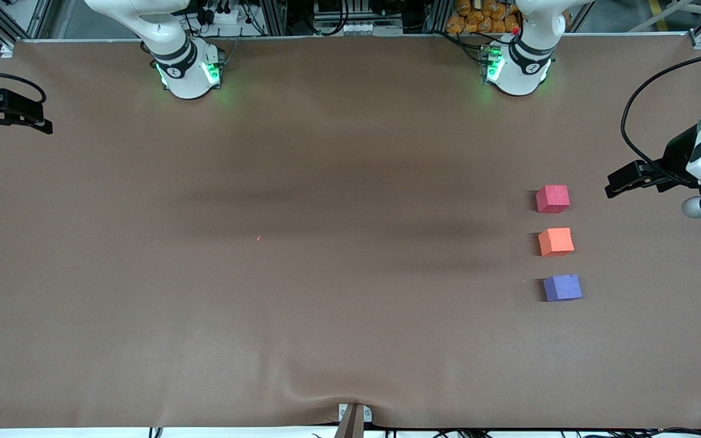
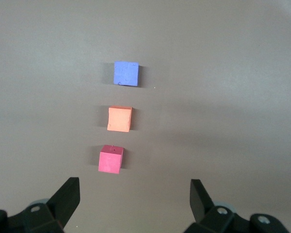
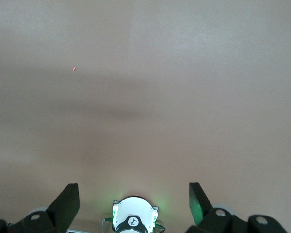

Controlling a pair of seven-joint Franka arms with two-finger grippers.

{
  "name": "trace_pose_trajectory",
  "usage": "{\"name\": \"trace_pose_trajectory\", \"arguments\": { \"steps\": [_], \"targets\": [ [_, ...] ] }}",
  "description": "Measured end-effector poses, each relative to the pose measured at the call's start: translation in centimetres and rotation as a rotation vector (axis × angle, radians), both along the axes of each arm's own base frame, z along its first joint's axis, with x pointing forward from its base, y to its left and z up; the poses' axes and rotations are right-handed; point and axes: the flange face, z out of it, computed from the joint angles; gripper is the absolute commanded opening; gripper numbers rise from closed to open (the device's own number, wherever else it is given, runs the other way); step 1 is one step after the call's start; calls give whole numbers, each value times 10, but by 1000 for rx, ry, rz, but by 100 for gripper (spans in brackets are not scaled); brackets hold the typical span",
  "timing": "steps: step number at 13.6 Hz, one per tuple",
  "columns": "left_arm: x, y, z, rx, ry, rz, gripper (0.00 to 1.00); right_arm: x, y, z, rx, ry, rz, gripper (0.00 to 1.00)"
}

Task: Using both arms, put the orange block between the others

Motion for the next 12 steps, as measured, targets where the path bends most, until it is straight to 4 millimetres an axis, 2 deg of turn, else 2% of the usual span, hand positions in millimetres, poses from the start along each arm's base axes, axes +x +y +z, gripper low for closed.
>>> {"name": "trace_pose_trajectory", "arguments": {
  "steps": [5, 10, 12],
  "targets": [
    [-9, -2, 22, 17, -33, -1, 100, 0, 0, 0, 0, 0, 0, 100],
    [-24, 23, 32, 39, -32, -29, 100, 0, 0, 0, 0, 0, 0, 100],
    [-25, 25, 35, 39, -39, -54, 100, 0, 0, 1, 0, -1, 0, 100]
  ]
}}
